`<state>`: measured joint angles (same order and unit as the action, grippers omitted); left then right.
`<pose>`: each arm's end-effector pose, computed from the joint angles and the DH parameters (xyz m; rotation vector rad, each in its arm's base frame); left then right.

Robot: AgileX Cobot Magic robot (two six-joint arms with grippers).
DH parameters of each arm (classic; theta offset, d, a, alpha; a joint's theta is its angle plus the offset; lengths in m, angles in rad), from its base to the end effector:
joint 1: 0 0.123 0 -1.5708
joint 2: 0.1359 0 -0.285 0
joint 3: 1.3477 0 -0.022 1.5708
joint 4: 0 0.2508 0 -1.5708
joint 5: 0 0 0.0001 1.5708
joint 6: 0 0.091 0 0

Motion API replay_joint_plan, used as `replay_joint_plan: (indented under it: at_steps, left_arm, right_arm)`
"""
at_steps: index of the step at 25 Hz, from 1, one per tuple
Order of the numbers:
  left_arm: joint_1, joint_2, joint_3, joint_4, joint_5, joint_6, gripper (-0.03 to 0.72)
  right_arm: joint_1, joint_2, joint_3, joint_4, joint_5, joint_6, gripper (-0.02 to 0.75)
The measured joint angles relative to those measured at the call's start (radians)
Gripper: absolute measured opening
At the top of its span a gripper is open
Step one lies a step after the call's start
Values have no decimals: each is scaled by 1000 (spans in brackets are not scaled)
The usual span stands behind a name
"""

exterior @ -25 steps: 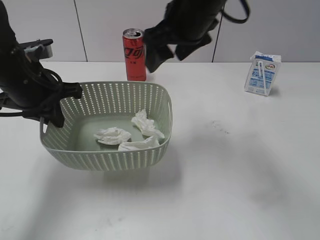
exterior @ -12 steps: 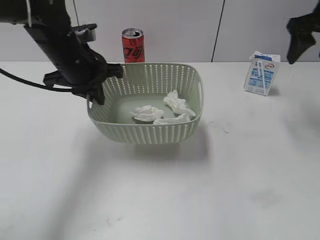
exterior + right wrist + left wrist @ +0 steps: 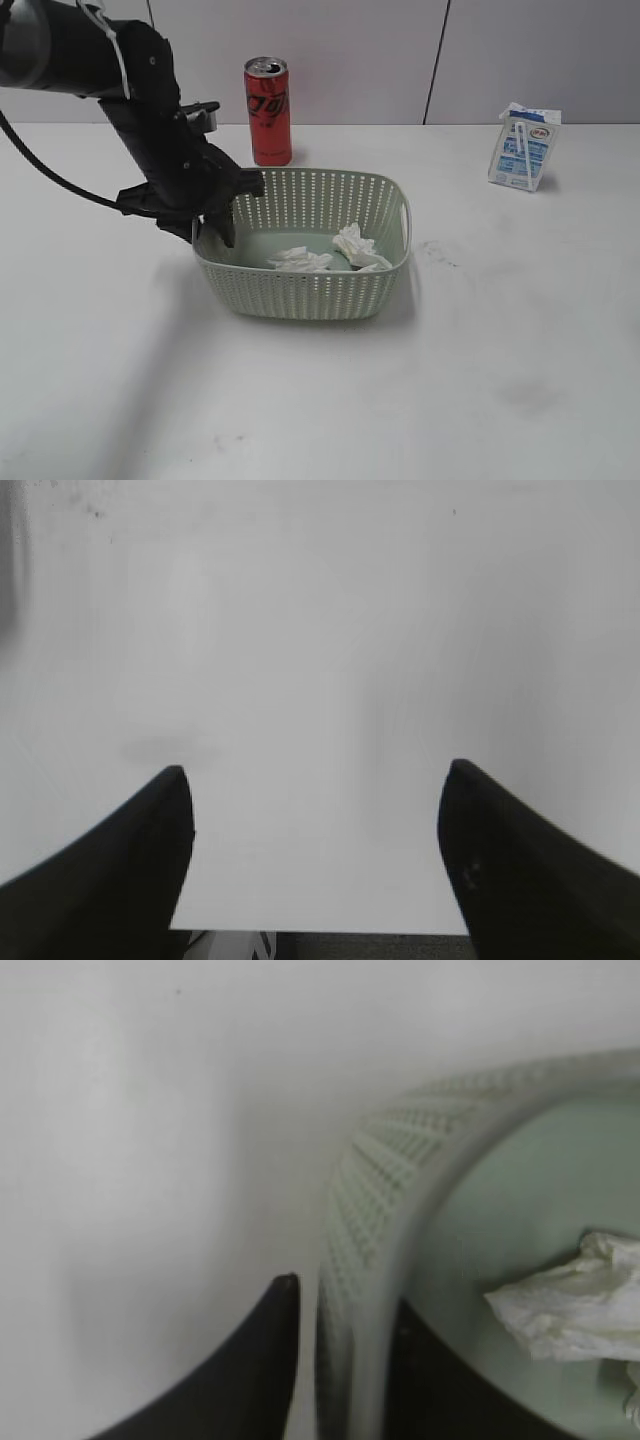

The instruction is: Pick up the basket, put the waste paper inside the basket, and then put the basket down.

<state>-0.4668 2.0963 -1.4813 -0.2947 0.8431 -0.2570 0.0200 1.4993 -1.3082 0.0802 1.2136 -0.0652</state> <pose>0.3682 -0.2077 0.1539 0.0527 3.0079 -0.4448 0.2926 0.0127 0.3154 -0.0962 2.8833 0.1052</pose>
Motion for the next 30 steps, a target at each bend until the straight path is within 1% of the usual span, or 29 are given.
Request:
replay_joint_plan:
  at_steps: [4,5,7,9,11,13,17,19,20,22,24,27,30]
  left_arm:
    - [1,-8,0,-4,2,0,565]
    - [2,-16,0,-6,5,0,617]
    - [13,-41,0,-10,8,0,664]
    - [33,-76,0,-10,13,0,682]
    - [68,-118,0,-9,23,19,685]
    - [113,-154,0,-9,44,57,685]
    - [234,-218,-1,6,132,155,678]
    - [296,-246,-1,43,189,199,669]
    - [318,-258,-1,79,221,216,666]
    - [364,-284,2,160,279,229,661]
    - [399,-315,30,215,315,235,651]
    - [428,-386,116,247,326,237,629]
    - [430,-509,258,254,304,238,614]
  right_arm:
    - [0,-215,184,0,-8,1,573]
    - [0,-275,233,0,-18,1,573]
    - [0,-392,322,0,-47,1,573]
    - [0,-502,412,0,-89,1,573]
    - [0,-610,513,0,-134,1,573]
    - [0,-721,606,0,-178,1,573]
    - [0,-930,769,0,-206,1,573]
    - [0,-1015,793,0,-194,0,574]
    - [0,-1059,797,0,-191,0,574]
    - [0,-1134,809,4,-178,2,574]
    - [0,-1210,812,6,-173,6,574]
    - [0,-1304,812,6,-173,7,574]
    - [0,-1377,812,6,-172,7,573]
